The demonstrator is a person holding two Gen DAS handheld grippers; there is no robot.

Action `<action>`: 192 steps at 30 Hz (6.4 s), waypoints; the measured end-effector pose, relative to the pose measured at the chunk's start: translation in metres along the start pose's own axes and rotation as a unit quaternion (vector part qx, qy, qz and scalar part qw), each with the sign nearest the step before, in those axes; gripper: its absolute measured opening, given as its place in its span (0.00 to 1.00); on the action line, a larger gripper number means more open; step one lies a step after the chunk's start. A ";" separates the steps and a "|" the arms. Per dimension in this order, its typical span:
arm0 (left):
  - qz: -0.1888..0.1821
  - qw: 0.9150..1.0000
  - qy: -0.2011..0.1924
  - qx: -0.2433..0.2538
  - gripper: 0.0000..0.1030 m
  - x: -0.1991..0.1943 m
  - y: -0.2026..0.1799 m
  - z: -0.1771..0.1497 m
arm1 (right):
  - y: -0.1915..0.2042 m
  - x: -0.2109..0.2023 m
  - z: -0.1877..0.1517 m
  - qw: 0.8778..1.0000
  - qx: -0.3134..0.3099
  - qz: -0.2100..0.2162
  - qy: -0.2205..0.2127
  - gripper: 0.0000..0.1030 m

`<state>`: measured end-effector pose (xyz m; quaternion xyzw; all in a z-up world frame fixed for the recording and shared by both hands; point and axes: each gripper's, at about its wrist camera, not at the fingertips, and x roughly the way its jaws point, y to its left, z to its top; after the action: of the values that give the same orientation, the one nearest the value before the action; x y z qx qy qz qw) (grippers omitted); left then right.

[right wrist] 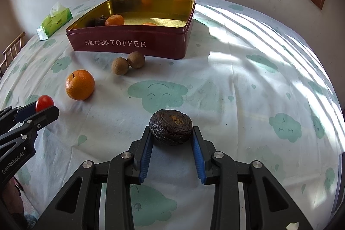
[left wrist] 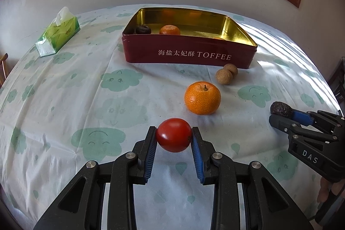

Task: Organize fruits
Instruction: 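Carry the avocado and tomato over the TOFFEE tin with both tools, then open both tools to drop the avocado and tomato into the tin, then withdraw both tools from the tin toward the tangerine and kiwis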

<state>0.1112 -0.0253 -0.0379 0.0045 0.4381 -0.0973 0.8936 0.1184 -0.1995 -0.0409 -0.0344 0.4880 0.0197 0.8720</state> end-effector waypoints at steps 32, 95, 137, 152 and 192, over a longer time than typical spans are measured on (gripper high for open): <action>0.023 0.999 -0.034 -0.016 0.32 -0.001 0.028 0.050 | 0.004 -0.015 0.043 0.999 0.007 0.021 -0.035 0.31; 0.027 0.999 -0.026 0.006 0.32 0.080 0.021 0.142 | 0.007 0.050 0.139 0.999 -0.025 -0.016 -0.043 0.31; 0.034 0.999 -0.028 -0.001 0.42 0.059 0.018 0.131 | 0.019 0.025 0.130 0.998 -0.002 0.021 -0.058 0.44; 0.026 0.999 -0.042 -0.005 0.42 0.018 0.011 0.110 | 0.024 -0.007 0.111 0.997 0.000 0.032 -0.073 0.44; 0.029 0.999 -0.009 -0.023 0.42 -0.018 0.014 0.017 | 0.032 -0.036 0.037 0.998 0.005 0.040 -0.055 0.44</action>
<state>0.1165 -0.0099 -0.0140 -0.0038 0.4319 -0.0614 0.8998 0.1288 -0.1645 0.0077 -0.0094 0.4401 0.0540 0.8963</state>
